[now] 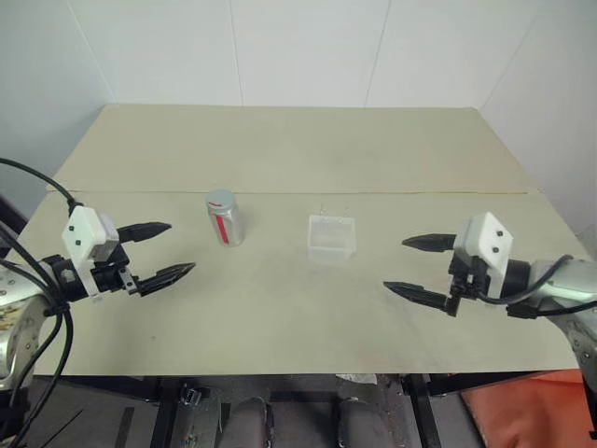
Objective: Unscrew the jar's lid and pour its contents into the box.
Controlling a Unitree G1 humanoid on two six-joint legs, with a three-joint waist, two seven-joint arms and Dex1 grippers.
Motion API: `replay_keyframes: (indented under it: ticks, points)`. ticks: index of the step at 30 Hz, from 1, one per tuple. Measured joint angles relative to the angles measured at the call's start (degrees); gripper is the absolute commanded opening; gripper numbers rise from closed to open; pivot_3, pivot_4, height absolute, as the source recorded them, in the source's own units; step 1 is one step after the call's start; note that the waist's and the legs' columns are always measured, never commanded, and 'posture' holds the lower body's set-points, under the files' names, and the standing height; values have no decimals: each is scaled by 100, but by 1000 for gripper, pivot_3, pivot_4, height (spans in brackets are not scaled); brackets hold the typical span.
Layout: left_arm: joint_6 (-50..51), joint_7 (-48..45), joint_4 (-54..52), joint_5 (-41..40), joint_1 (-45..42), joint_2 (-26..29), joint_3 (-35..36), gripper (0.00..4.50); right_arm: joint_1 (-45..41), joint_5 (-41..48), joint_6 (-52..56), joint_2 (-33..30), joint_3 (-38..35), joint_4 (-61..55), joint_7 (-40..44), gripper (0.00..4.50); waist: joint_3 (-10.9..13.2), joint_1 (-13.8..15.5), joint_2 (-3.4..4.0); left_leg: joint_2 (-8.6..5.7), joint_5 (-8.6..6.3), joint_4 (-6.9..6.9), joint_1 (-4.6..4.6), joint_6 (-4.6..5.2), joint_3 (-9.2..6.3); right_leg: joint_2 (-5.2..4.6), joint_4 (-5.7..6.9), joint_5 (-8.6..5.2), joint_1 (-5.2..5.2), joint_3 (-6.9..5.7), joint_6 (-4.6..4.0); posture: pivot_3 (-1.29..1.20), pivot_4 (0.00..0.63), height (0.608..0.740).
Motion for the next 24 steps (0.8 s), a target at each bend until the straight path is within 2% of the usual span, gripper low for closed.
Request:
replay_keyframes:
  ticks: [11,19,24]
  points:
    - [48,127,82,58,-158,-81,-26,4500,-113,208,133,53,78,-193,-137,4476,0,8,0,-1,0,1,1,0,0,-1,-1,0,2,0,0,0,150,740]
    - [-61,1803,54,1151,-378,-1210,-871,4500,-134,218,192,55,87,-249,-232,4476,0,11,-2,-4,0,1,-1,0,-2,-2,1,2,2,0,1,0,150,740]
    - [-12,2711,-138,1589,-384,-1774,-1075,4500,-148,221,192,55,87,-251,-214,4476,-1,8,-2,-3,0,1,0,0,-4,-3,2,2,3,1,0,0,150,740]
